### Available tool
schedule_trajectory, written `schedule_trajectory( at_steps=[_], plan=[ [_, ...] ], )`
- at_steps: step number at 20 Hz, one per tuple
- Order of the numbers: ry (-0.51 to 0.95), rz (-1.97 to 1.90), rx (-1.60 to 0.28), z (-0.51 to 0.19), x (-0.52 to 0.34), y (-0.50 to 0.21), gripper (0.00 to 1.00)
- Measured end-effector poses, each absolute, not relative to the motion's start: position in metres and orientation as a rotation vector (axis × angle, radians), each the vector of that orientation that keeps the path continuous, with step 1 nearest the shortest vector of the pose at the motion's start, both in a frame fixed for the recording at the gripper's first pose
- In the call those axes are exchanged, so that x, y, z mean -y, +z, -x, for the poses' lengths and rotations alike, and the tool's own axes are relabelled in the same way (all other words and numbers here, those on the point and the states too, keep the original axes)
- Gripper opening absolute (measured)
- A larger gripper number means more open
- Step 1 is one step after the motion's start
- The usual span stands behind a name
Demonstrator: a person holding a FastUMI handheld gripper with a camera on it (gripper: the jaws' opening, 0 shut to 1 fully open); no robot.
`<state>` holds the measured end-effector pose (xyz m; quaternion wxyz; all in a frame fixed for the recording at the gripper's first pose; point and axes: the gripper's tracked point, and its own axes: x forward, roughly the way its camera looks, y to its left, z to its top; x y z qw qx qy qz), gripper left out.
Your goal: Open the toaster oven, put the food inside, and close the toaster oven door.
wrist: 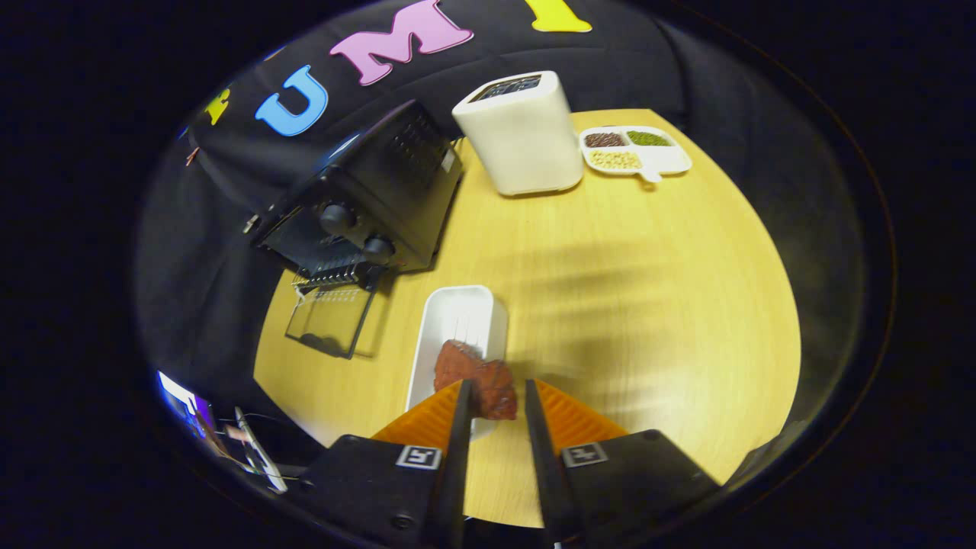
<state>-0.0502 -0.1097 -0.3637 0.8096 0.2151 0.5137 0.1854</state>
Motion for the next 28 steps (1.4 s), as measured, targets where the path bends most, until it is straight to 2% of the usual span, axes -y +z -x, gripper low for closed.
schedule_trajectory(
  at_steps=[2, 4, 9, 13, 22, 28],
  plan=[
    [0.433, -0.538, -1.093, 0.050, 0.098, -0.351, 0.22],
    [0.430, -0.511, -1.064, 0.048, 0.104, -0.346, 0.14],
    [0.401, -0.446, -0.969, 0.042, 0.113, -0.317, 0.14],
    [0.388, -0.426, -0.850, 0.034, 0.103, -0.267, 0.14],
    [0.505, -0.455, -0.716, 0.048, -0.020, -0.189, 0.14],
    [0.536, -0.495, -0.719, 0.044, -0.105, -0.188, 0.14]
  ],
)
